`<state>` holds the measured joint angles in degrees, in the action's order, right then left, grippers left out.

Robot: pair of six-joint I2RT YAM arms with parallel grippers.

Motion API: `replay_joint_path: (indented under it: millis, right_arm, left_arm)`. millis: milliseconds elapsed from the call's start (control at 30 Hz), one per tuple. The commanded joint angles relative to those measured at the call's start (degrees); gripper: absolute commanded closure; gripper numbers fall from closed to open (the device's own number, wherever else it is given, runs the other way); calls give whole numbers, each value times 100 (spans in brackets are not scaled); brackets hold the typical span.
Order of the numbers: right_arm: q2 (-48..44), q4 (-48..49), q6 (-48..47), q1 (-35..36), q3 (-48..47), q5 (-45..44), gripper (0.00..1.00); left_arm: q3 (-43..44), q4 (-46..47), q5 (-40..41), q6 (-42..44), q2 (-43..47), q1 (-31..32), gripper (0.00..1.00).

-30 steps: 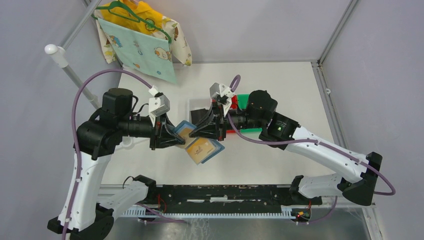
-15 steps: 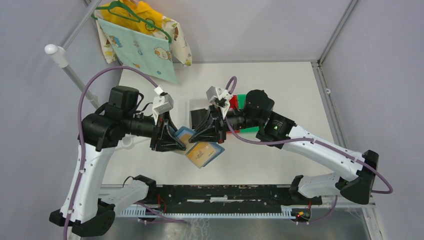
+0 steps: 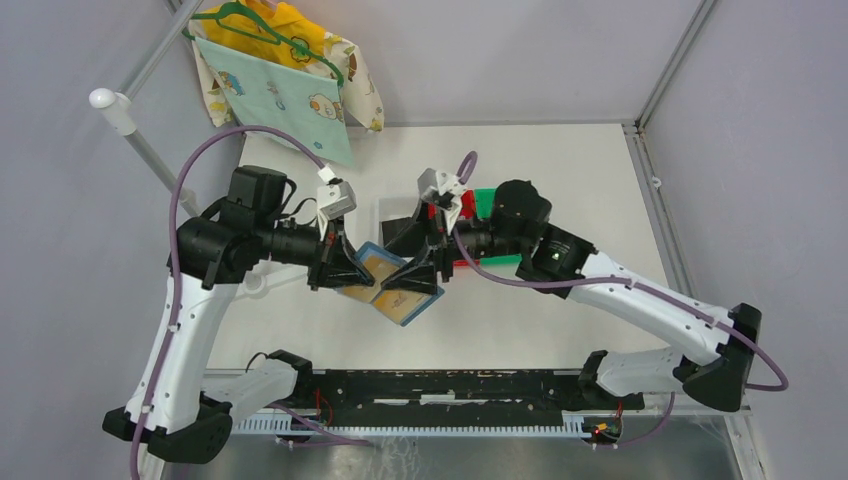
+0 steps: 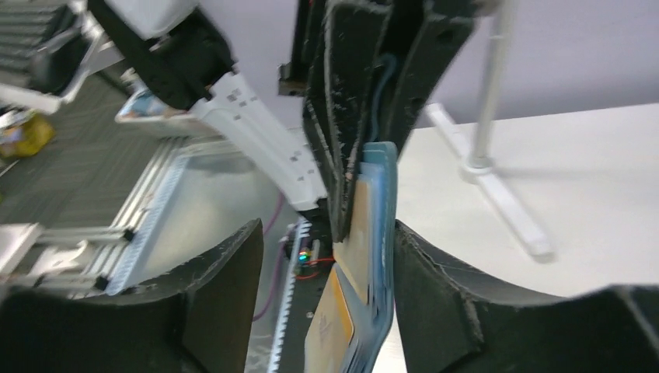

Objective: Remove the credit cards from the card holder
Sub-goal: Remove the credit card from the card holder.

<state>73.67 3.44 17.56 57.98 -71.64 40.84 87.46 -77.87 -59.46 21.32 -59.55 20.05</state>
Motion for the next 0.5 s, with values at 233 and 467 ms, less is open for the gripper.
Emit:
replay_joint_path:
  millis: [233, 467]
  right_arm:
    - [-1378, 2901, 2483, -710, 1902, -932, 41]
    - [-889, 4839, 3578, -575, 2830, -489, 46]
  left_arm:
    - [-470, 1856, 1715, -1484, 176, -2, 98]
    - [-582, 2247, 1405, -1887, 237, -3, 98]
